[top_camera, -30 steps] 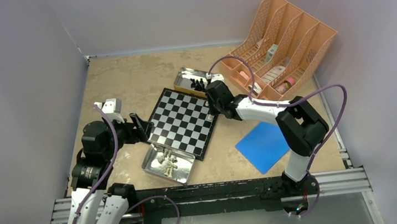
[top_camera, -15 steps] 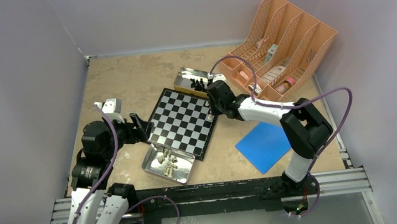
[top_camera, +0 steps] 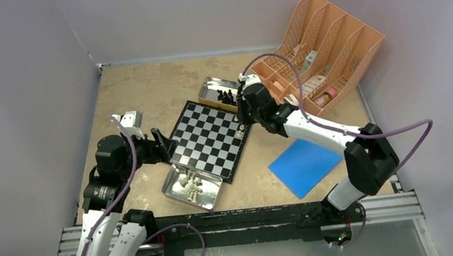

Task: Set up the chess pieces on the board
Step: Place the chess piece on the chessboard, then pick up the chess piece from the storage box.

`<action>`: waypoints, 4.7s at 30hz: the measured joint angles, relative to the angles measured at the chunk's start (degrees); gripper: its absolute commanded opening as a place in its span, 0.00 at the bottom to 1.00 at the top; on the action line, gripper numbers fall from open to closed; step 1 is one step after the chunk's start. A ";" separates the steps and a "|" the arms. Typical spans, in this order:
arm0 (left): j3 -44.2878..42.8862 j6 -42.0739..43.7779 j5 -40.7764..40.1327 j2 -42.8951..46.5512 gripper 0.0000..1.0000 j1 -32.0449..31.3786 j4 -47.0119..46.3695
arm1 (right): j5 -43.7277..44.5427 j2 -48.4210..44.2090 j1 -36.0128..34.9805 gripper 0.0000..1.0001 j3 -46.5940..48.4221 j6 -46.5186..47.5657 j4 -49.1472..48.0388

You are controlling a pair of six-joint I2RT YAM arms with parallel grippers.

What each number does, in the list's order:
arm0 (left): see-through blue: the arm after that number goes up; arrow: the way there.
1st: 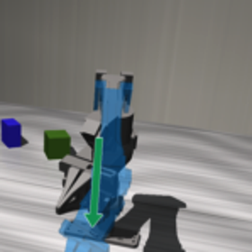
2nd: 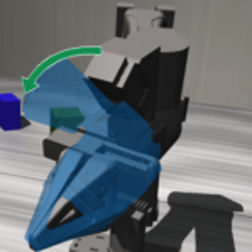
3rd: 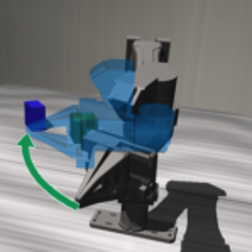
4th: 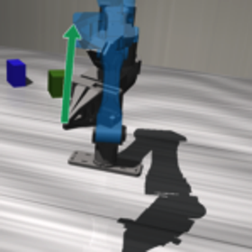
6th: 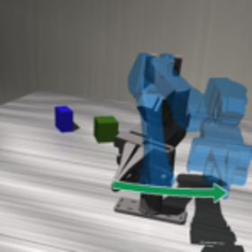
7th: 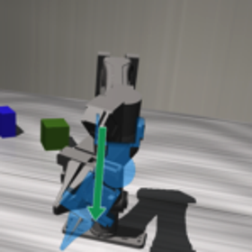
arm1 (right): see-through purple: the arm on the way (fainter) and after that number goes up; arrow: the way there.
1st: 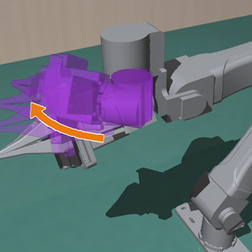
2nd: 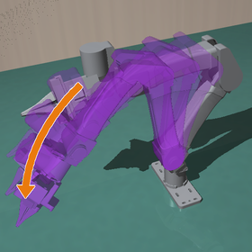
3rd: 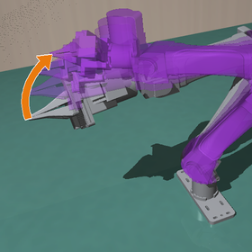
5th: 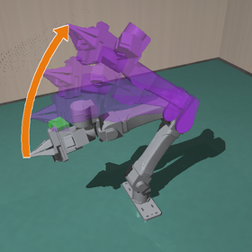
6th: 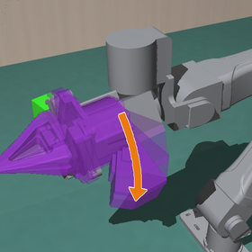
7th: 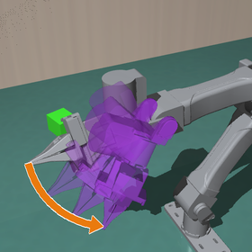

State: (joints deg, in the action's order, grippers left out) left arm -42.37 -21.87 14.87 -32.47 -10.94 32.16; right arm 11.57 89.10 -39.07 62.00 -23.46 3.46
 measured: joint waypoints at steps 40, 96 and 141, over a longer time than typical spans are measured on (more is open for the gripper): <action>-0.28 -1.77 -15.34 10.10 0.79 0.00 3.54 | -2.73 15.32 -35.41 0.29 -0.28 -1.92 -9.90; 7.48 13.60 31.01 1.53 0.61 0.02 -14.14 | -13.60 -11.28 -15.89 0.09 -9.88 -0.63 -10.84; 3.78 73.35 32.87 -19.63 0.49 -21.27 -11.43 | -32.76 -13.16 -11.91 0.12 -11.89 2.12 -8.94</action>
State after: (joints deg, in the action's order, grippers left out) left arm -38.59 51.48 47.75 -52.10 -32.21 20.73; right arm -21.19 75.94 -50.98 50.11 -21.34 -5.48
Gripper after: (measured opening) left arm 0.510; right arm 0.138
